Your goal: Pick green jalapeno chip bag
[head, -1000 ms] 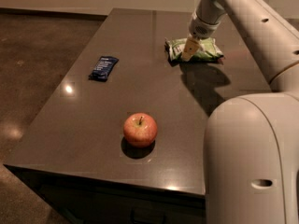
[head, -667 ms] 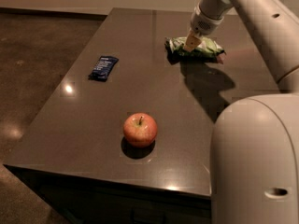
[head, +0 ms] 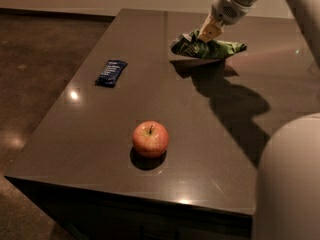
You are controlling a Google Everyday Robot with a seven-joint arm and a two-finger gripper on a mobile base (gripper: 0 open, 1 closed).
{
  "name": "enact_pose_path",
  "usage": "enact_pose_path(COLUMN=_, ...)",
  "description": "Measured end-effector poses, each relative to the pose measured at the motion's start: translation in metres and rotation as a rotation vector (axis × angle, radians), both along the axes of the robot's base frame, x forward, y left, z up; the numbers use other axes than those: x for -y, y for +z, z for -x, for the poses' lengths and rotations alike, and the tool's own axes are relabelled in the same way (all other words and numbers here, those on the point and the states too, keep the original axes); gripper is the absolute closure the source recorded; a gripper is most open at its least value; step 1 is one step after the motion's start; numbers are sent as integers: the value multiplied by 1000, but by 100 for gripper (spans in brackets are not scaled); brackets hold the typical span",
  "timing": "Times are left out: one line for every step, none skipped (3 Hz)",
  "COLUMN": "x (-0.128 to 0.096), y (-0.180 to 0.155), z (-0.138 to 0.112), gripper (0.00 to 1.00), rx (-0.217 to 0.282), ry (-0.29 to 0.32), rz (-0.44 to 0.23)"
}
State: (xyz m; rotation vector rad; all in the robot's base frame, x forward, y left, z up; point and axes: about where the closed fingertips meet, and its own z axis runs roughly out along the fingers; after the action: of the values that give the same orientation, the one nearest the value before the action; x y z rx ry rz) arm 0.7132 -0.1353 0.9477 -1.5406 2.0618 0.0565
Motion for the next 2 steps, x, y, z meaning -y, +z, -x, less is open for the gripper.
enact_pose_path(x=-12, y=32, z=18, gripper=100, rx=43, ry=46, rz=-46)
enact_pose_path(x=-30, y=61, z=38, gripper=100, rx=85, ry=103, rz=-87)
